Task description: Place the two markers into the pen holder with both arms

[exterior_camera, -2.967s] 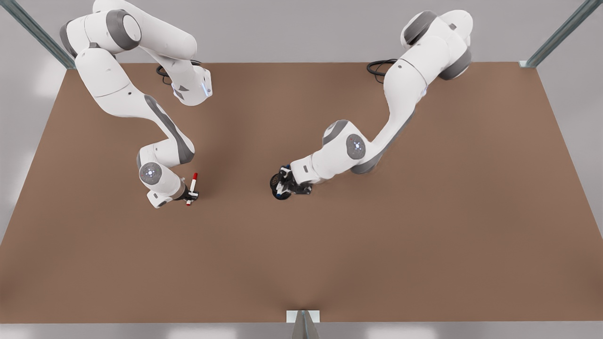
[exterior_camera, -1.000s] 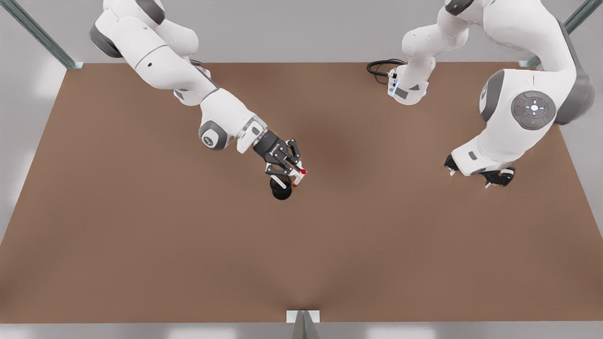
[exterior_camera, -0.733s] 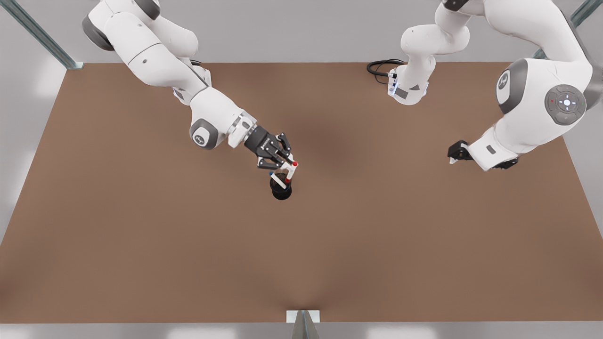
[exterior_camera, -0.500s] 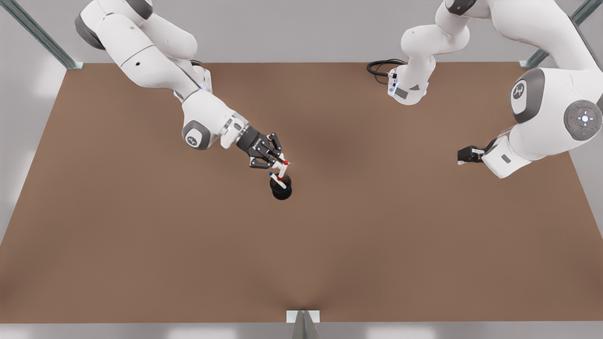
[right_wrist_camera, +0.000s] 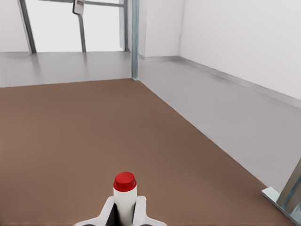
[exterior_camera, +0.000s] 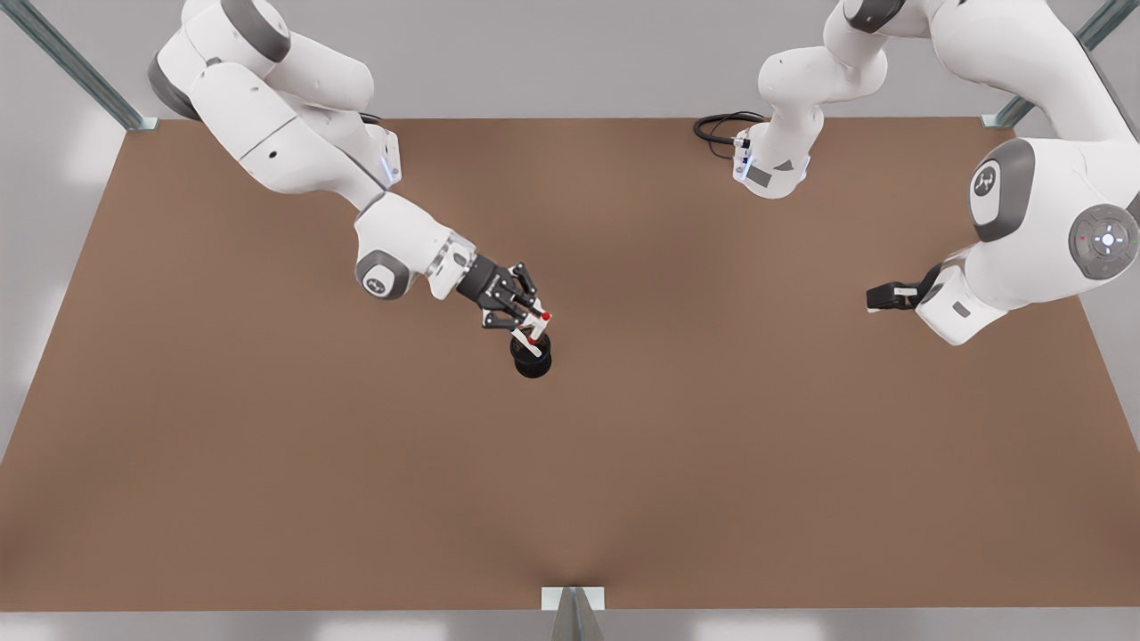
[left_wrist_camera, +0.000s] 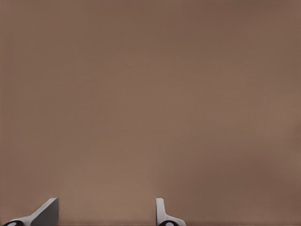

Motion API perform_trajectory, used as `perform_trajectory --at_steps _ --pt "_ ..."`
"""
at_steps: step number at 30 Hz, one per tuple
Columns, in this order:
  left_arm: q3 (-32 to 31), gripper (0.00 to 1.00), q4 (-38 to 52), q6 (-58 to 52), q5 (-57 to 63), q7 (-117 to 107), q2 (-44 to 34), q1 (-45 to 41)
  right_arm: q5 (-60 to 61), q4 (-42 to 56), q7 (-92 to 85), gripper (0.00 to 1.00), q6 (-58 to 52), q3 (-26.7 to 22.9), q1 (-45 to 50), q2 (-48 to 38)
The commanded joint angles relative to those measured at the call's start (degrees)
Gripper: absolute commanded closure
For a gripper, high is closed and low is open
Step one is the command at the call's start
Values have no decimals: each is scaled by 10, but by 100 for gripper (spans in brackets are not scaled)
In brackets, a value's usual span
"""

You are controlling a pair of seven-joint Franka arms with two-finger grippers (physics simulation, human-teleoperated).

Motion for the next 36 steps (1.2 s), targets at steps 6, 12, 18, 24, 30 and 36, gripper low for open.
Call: perform_trajectory --at_steps 6,12,18,24,30,36 --pt "0 0 0 -5 -1 -35 3 7 -54 6 -4 72 -3 -15 3 39" --pt "0 0 -1 -8 -1 -35 3 7 -61 6 -4 72 -4 -26 15 46" --pt "0 0 0 -8 -1 -35 8 7 -60 4 -4 72 -4 -26 26 49" --pt "-1 0 0 -7 -2 -35 10 7 -82 6 -3 71 -4 -35 26 71" --pt "-1 0 0 -7 -4 -34 12 7 -88 6 -4 71 -4 -36 26 76" --pt "-1 0 0 -6 -4 -34 12 7 -108 6 -4 7 -4 -42 27 117"
